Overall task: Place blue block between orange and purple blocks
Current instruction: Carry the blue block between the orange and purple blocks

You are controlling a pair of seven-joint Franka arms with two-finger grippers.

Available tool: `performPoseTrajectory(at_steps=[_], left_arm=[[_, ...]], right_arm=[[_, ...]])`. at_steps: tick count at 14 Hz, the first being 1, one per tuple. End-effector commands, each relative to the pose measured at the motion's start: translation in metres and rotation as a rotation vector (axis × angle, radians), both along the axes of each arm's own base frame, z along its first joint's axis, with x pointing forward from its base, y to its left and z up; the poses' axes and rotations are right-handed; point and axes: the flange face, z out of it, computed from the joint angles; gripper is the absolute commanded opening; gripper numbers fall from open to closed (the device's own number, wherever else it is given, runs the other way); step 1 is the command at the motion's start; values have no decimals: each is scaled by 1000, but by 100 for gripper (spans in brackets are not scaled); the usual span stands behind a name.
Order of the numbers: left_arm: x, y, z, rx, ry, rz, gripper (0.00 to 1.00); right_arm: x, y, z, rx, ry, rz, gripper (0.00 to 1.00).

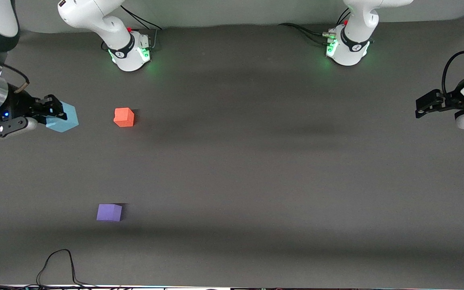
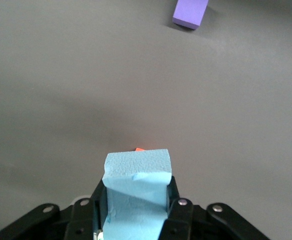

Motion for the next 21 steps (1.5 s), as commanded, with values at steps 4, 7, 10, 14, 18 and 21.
performPoseTrajectory(at_steps=[4, 7, 10, 14, 18, 21], left_arm=[[-9, -2, 2, -17, -3, 0, 100], [-9, -2, 0, -17, 2, 0, 100], [-9, 0, 0, -17, 2, 3, 100], [-9, -2, -1, -16, 11, 9, 100], [-8, -2, -1, -19, 4, 12, 100], [-6, -2, -2, -19, 2, 13, 100]], right_arm=[[0, 11, -134, -28, -66, -12, 0], [12, 21, -197, 1, -11, -89, 0], [14, 15, -239, -35, -24, -79, 0], [21, -8, -277, -7, -41, -69, 0], [21, -34, -324, 128, -39, -111, 0], [26, -33, -334, 116, -31, -120, 0]])
